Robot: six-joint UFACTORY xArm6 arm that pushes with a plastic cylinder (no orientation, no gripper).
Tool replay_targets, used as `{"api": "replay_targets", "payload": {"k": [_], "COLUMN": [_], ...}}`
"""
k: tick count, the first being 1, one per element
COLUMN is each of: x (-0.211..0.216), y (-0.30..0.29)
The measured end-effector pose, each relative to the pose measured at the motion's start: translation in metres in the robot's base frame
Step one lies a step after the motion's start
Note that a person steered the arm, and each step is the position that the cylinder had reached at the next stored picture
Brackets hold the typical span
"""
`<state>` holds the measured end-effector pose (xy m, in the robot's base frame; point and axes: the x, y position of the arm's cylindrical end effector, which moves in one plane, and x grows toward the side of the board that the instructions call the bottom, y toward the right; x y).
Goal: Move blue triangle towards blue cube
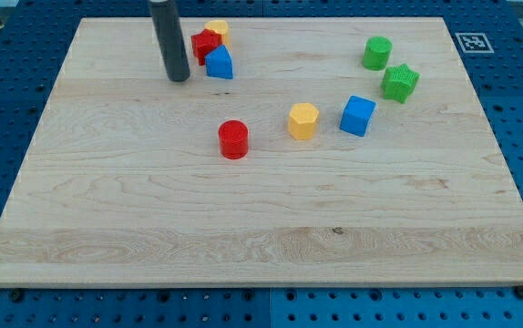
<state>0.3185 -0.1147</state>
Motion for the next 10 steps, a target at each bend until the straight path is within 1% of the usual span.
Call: {"api": "replay_targets", "payload": {"k": [1,2,3,4,5,6,7,8,9,10], "x": [-0.011,-0.004,0.005,0.022,0.012,0.000,-0.004,-0.024,-0.052,-0.052], "y": [0.050,0.121,0.136,0.095,0.060,0.057,0.064,0.073,0.098,0.146]}}
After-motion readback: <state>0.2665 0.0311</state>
